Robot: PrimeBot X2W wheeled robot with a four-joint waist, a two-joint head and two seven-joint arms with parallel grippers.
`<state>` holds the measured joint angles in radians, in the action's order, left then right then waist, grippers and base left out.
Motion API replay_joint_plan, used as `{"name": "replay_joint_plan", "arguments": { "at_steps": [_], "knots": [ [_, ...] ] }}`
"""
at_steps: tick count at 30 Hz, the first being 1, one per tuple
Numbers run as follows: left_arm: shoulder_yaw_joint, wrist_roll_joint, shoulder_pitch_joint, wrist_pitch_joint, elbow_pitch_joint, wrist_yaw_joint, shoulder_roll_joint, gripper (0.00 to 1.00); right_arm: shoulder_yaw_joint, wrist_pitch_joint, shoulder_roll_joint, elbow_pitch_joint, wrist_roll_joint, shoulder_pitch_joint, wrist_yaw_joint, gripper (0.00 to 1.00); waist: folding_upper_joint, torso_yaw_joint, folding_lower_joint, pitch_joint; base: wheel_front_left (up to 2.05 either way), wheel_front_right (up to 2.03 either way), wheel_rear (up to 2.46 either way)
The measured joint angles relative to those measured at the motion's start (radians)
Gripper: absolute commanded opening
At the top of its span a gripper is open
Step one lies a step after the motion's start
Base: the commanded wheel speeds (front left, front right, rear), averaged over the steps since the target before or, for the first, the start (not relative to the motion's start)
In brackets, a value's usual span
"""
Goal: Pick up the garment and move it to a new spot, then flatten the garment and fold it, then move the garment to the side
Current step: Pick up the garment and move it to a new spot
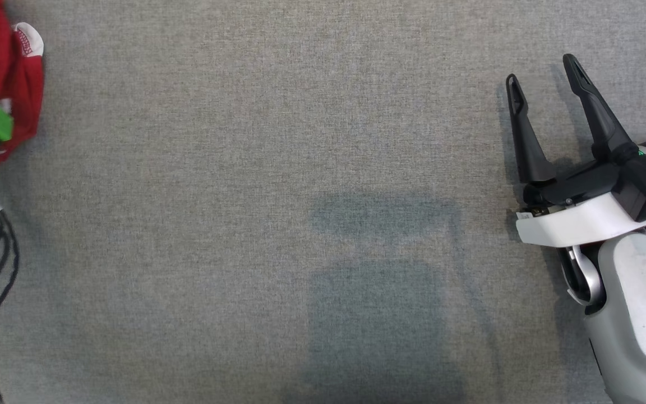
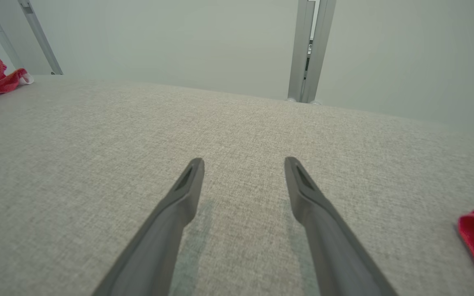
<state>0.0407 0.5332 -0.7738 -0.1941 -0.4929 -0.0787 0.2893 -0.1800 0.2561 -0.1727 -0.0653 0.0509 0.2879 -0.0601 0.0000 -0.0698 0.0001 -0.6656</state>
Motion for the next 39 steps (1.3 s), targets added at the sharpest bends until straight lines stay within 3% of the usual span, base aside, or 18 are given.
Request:
{"name": "replay_joint_plan", "arguments": {
  "at_steps": [7, 13, 18, 22, 25, 28, 33, 39],
  "knots": [
    [-0.123, -0.011, -0.033, 0.019, 0.118, -0.042, -0.073, 0.0, 0.004, 0.0, 0.027, 0.031, 0.013, 0.001, 0.001, 1.0, 0.0, -0.011, 0.0, 0.047, 0.0, 0.0, 0.0],
    [-0.319, -0.007, -0.034, -0.019, 0.229, -0.053, -0.15, 0.0, 0.008, 0.0, 0.073, 0.046, 0.034, 0.001, 0.002, 1.0, 0.0, -0.017, 0.0, 0.113, 0.0, 0.0, 0.0],
    [-0.645, 0.023, -0.022, -0.085, 0.392, -0.053, -0.184, 0.0, 0.024, 0.0, 0.095, 0.052, 0.06, 0.001, 0.02, 1.0, 0.0, -0.001, -0.0002, 0.19, 0.0, 0.0, 0.0],
    [-0.832, 0.063, 0.025, -0.134, 0.448, -0.053, -0.209, 0.0, 0.065, 0.0, 0.095, 0.057, 0.065, -0.009, 0.045, 1.0, 0.0, 0.023, -0.0002, 0.241, 0.0, 0.0, 0.0],
    [-0.909, 0.057, 0.073, -0.168, 0.446, -0.053, -0.175, 0.0, 0.09, 0.0, 0.095, 0.06, 0.07, -0.035, 0.053, 1.0, 0.0, 0.045, -0.0002, 0.28, 0.0, 0.0, 0.0],
    [-0.932, 0.027, 0.133, -0.198, 0.422, -0.053, -0.098, 0.0, 0.112, 0.0, 0.095, 0.064, 0.073, -0.079, 0.053, 1.0, 0.0, 0.066, -0.0002, 0.319, 0.0, 0.0, 0.0],
    [-0.93, 0.055, 0.276, -0.289, 0.386, -0.053, -0.002, 0.0, 0.146, 0.0, 0.071, 0.081, 0.073, -0.169, 0.053, 1.0, 0.0, 0.089, -0.0002, 0.38, 0.0, 0.0, 0.0],
    [-0.878, 0.087, 0.391, -0.319, 0.392, -0.04, 0.093, 0.0, 0.163, 0.0, 0.048, 0.094, 0.073, -0.215, 0.042, 1.0, 0.0, 0.075, -0.0002, 0.433, 0.0, 0.0, 0.0]
  ]
}}
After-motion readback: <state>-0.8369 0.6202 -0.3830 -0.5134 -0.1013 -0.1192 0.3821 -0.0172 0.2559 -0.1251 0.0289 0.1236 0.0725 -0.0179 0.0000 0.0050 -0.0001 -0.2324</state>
